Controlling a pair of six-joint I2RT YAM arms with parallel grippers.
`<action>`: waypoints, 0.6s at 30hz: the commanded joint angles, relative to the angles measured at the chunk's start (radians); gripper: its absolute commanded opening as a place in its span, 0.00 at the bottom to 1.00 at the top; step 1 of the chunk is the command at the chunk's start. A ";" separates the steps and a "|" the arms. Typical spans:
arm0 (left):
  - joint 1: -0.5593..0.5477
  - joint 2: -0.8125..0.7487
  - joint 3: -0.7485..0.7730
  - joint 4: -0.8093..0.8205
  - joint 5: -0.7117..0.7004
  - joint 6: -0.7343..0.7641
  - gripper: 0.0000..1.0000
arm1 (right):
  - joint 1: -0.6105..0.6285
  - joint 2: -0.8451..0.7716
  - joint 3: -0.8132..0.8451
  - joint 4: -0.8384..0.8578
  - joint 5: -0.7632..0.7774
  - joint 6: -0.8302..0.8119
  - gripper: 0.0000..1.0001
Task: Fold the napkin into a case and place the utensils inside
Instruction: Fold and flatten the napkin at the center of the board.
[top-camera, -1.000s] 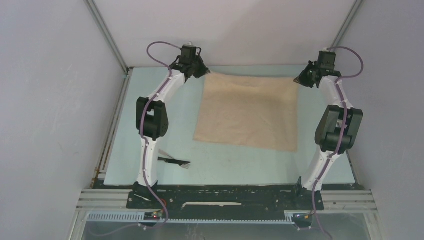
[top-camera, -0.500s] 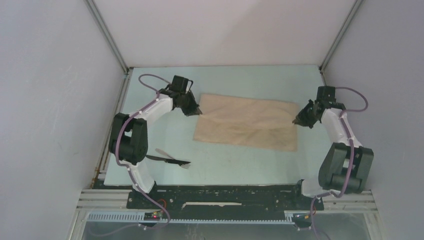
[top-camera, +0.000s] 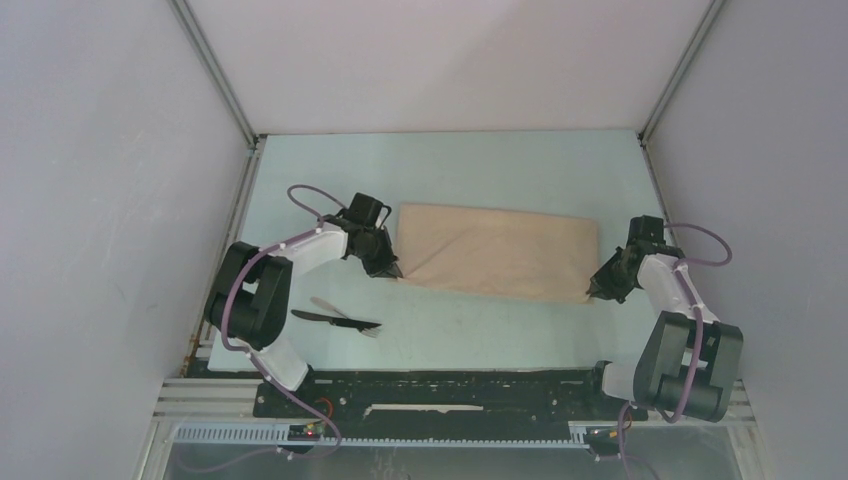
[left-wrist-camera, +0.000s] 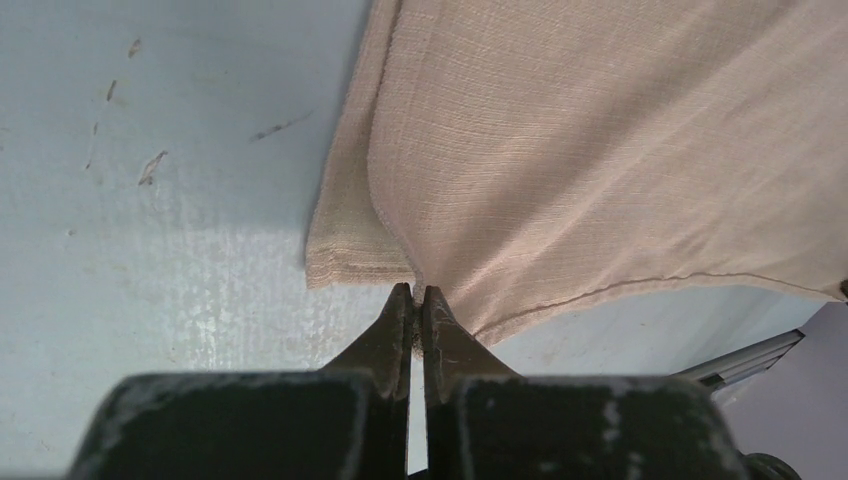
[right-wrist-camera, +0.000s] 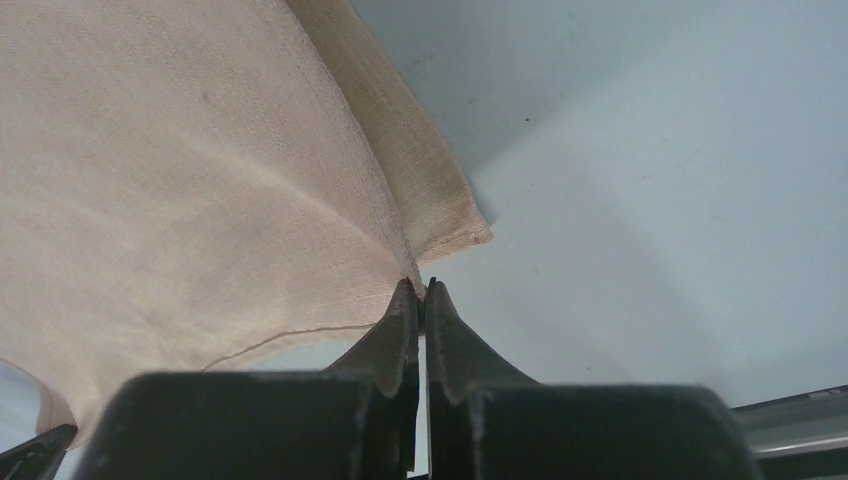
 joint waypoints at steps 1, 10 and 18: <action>-0.006 -0.001 0.038 0.045 -0.006 0.030 0.00 | -0.008 -0.010 -0.009 0.048 0.022 -0.002 0.00; -0.004 0.016 0.150 -0.005 -0.068 0.045 0.00 | -0.016 0.009 -0.002 0.124 -0.019 -0.009 0.00; -0.004 0.058 0.122 -0.001 -0.076 0.049 0.00 | -0.019 0.049 0.000 0.124 -0.003 -0.021 0.00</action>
